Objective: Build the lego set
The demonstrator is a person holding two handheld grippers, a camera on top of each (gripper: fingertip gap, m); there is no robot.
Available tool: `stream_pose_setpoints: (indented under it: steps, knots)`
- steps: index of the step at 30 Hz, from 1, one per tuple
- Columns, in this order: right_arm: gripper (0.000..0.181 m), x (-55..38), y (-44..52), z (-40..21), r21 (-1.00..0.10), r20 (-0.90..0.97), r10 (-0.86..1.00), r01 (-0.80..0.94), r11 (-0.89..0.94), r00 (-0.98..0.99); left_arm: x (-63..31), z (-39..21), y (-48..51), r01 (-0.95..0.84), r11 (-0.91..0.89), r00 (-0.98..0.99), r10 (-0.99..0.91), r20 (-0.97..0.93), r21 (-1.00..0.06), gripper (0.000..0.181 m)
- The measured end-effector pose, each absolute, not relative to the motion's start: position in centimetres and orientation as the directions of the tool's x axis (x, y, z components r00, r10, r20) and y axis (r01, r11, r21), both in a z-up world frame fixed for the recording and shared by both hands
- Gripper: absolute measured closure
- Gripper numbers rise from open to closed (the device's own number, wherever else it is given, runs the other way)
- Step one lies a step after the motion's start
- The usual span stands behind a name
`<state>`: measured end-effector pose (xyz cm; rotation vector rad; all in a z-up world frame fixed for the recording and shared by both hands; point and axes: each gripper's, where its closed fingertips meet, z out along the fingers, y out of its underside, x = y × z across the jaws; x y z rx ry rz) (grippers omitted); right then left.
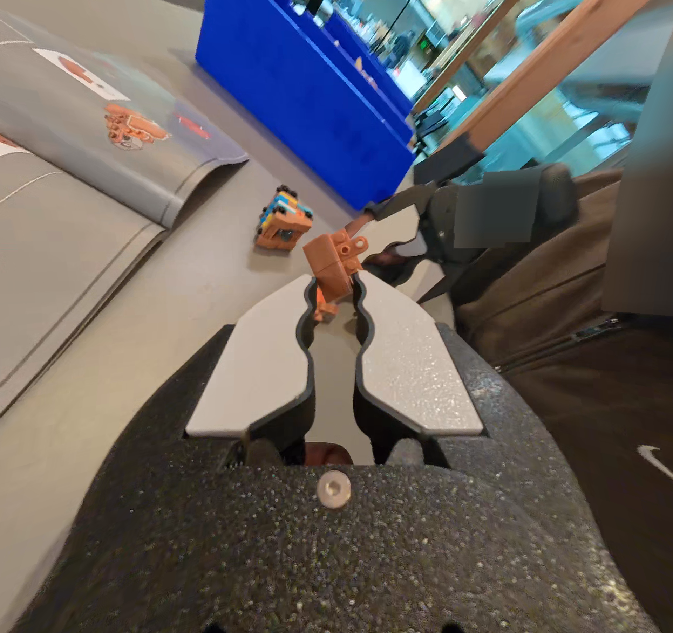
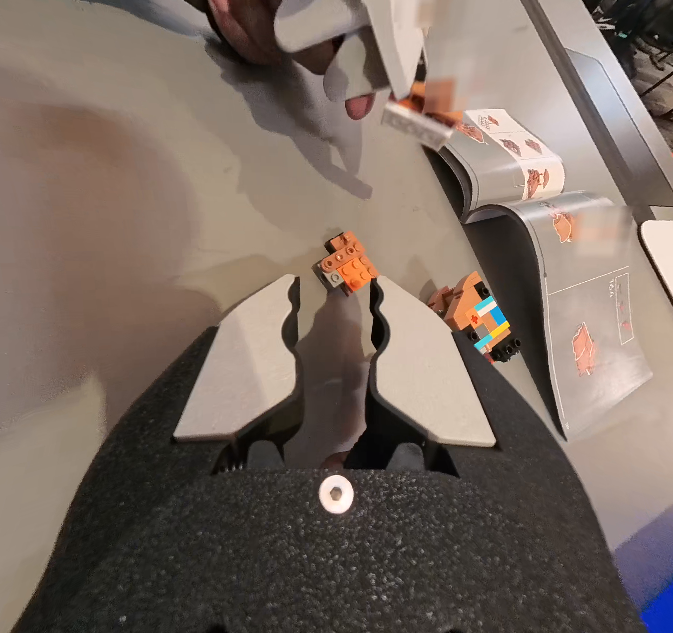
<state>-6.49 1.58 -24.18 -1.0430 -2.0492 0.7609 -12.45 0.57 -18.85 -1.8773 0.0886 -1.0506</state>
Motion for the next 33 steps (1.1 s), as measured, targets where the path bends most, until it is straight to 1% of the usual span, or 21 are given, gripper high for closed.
stream_pose_setpoints:
  steps: [5, 9, 11, 15, 18, 22, 26, 30, 33]
  knots:
    - [0.145, -6.4, 1.8, -24.0, -0.776, 0.262, 0.865, 0.44, 0.452, -0.428, -12.4, -17.7, 0.7, 0.446, -0.538, 0.537, -0.478, 0.695, -0.715, 0.164]
    - [0.146, -6.4, 1.9, -23.9, -0.786, 0.251, 0.869, 0.435, 0.44, -0.426, -12.6, -17.9, 1.0, 0.453, -0.537, 0.553, -0.457, 0.697, -0.712, 0.164]
    - [0.146, -6.3, 1.8, -23.9, -0.783, 0.259, 0.864, 0.43, 0.449, -0.431, -12.6, -18.5, 1.2, 0.415, -0.539, 0.603, -0.44, 0.666, -0.733, 0.164]
    - [0.147, -6.0, 1.5, -24.1, -0.761, 0.303, 0.832, 0.407, 0.505, -0.465, -12.2, -20.4, 1.8, 0.21, -0.551, 0.764, -0.422, 0.487, -0.807, 0.164]
    - [0.15, -5.6, 1.5, -24.2, -0.734, 0.365, 0.793, 0.373, 0.568, -0.489, -11.2, -21.3, 2.0, 0.046, -0.565, 0.819, -0.451, 0.355, -0.824, 0.164]
    - [0.151, -5.2, 1.5, -24.4, -0.731, 0.353, 0.776, 0.364, 0.578, -0.523, -10.5, -23.2, 2.1, -0.191, -0.598, 0.857, -0.488, 0.165, -0.779, 0.164]
    - [0.151, -5.1, 1.4, -24.4, -0.734, 0.333, 0.774, 0.368, 0.571, -0.539, -9.8, -24.0, 2.2, -0.363, -0.589, 0.835, -0.549, 0.028, -0.722, 0.164]
    - [0.151, -5.0, 1.4, -24.4, -0.733, 0.331, 0.771, 0.366, 0.573, -0.544, -9.9, -24.5, 2.2, -0.496, -0.572, 0.801, -0.593, -0.089, -0.654, 0.164]
    - [0.151, -5.0, 1.4, -24.5, -0.734, 0.322, 0.772, 0.371, 0.569, -0.548, -9.9, -24.7, 2.3, -0.55, -0.556, 0.775, -0.618, -0.132, -0.623, 0.164]
